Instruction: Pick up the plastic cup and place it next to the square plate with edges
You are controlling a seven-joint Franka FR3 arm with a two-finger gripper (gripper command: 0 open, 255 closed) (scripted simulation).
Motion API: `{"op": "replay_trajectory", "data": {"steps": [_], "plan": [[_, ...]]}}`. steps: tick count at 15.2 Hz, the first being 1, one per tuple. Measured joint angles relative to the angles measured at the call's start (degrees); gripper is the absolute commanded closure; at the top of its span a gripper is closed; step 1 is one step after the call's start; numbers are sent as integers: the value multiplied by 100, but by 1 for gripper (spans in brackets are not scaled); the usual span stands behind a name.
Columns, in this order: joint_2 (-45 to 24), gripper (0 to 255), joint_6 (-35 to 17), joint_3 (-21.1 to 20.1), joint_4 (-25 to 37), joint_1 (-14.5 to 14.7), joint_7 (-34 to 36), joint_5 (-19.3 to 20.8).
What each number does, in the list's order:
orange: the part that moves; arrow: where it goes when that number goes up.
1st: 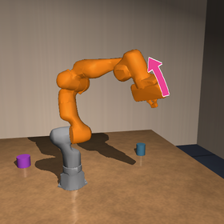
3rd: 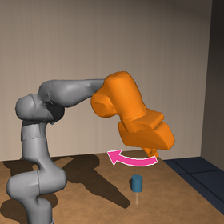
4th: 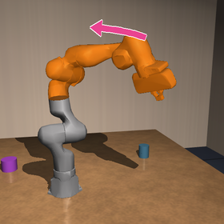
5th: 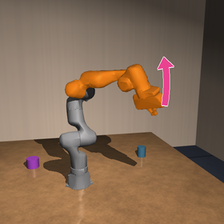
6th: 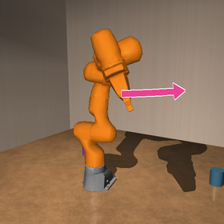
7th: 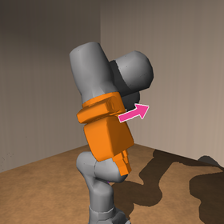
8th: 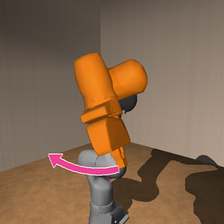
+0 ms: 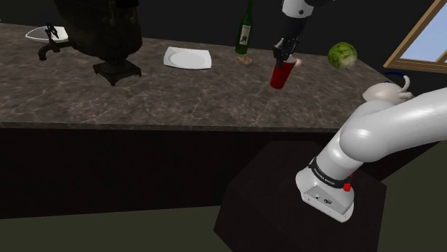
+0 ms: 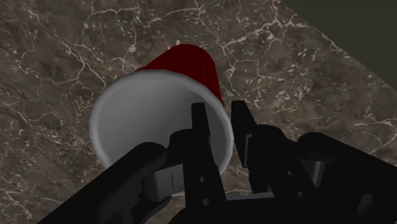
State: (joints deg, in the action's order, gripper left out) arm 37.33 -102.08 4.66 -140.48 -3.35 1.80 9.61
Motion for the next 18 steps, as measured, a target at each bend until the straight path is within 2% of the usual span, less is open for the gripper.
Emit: {"op": "replay_trajectory", "data": {"steps": [9,13,18], "plan": [[-34,255,670,-27,709,4,-91,-36],[-747,255,537,66,1300,3,-182,-33],[-1900,255,387,202,2321,2,-340,-83]]}}
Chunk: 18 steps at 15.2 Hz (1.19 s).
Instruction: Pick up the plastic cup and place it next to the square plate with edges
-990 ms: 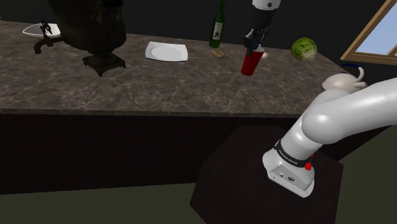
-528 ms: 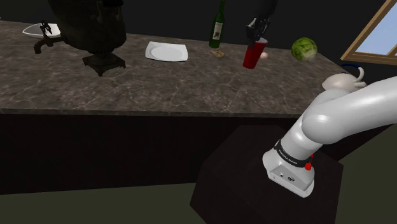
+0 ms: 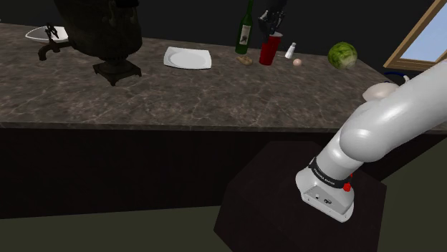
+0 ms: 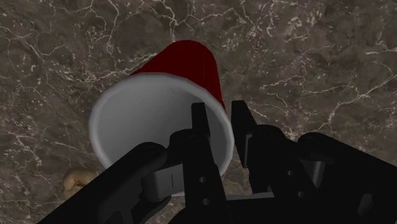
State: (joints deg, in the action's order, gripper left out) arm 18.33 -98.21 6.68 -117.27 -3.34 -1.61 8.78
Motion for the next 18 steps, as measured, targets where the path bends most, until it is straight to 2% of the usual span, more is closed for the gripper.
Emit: {"op": "replay_trajectory", "data": {"steps": [8,16,18], "plan": [[-1812,255,87,173,1927,-57,-307,-208],[-4067,255,888,249,4983,-289,-638,-561],[-4170,255,840,245,5039,-296,-635,-574]]}}
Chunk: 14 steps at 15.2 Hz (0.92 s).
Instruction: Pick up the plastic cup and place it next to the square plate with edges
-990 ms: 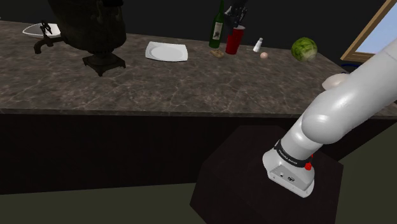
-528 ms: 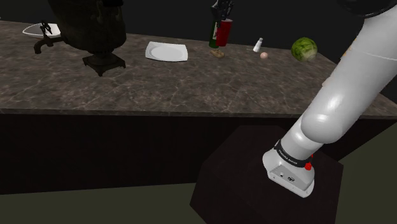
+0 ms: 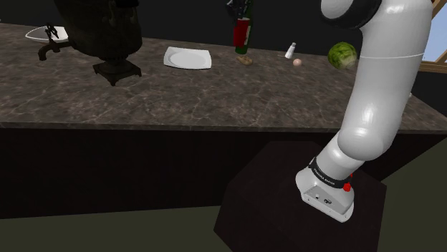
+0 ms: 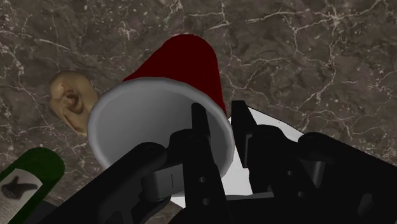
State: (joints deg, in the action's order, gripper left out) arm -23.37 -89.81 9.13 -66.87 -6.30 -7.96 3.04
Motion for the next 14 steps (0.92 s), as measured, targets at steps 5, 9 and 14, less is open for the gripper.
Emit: {"op": "replay_trajectory", "data": {"steps": [5,9,14], "plan": [[68,255,-405,-2,-473,11,30,11],[136,255,-757,-1,-894,16,51,23],[145,255,-1116,-10,-1264,36,100,31]]}}
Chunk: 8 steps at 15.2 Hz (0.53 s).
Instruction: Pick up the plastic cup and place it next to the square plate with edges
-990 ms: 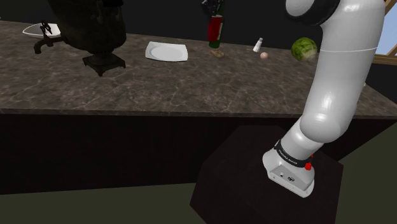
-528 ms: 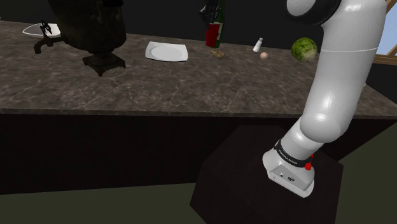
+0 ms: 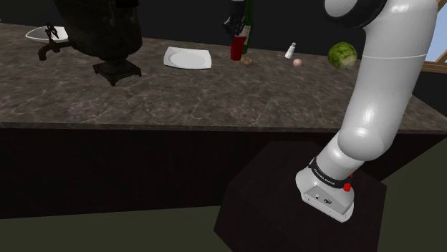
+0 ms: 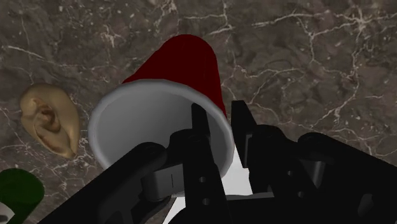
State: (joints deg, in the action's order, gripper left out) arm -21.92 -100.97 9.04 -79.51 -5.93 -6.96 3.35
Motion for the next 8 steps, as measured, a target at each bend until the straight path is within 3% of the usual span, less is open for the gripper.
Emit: {"op": "replay_trajectory", "data": {"steps": [8], "plan": [[-40,255,-620,-6,-583,6,50,5]]}}
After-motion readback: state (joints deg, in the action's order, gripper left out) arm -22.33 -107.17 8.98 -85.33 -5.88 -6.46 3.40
